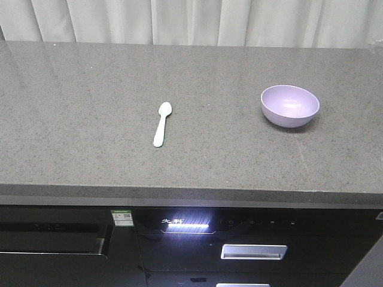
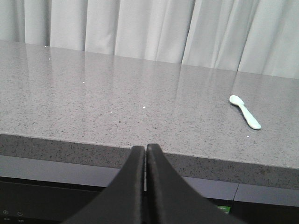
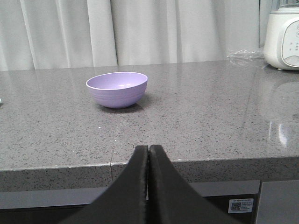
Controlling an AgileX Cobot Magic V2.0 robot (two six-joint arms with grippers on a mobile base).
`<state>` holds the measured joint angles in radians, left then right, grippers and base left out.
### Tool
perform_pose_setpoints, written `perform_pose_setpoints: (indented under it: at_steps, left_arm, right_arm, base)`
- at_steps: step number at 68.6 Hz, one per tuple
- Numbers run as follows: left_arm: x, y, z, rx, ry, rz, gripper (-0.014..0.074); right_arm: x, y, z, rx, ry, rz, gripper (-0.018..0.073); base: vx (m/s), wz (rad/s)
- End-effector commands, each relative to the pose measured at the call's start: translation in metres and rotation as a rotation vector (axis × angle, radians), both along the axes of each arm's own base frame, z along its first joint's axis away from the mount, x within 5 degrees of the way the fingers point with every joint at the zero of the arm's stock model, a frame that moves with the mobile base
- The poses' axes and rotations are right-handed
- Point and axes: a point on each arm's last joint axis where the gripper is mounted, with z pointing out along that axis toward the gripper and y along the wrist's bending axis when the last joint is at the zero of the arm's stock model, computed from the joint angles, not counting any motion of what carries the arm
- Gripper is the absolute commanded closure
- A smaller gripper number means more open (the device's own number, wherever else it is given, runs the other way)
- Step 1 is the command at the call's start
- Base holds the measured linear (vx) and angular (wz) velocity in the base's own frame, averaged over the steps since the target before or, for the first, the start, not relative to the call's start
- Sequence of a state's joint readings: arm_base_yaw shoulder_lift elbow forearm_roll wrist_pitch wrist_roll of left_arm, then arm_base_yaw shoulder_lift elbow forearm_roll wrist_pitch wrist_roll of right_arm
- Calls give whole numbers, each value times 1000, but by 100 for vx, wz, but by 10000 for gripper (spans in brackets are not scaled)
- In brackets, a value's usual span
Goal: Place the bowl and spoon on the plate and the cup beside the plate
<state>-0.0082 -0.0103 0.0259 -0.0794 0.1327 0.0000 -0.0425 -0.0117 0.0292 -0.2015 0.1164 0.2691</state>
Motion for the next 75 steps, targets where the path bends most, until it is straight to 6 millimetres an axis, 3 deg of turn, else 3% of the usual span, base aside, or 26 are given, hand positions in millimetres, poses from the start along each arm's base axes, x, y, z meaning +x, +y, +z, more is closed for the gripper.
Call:
perform_pose_setpoints:
  at_steps: [1,75]
  left_arm:
    - [0,0,0,-4,-62,-2,602]
    - [0,0,0,-4,-62,-2,602]
  right_arm:
    - [0,1,4,-18,-69,7,561]
    - [0,1,4,-18,-69,7,561]
  base:
    - [3,1]
    - [2,0]
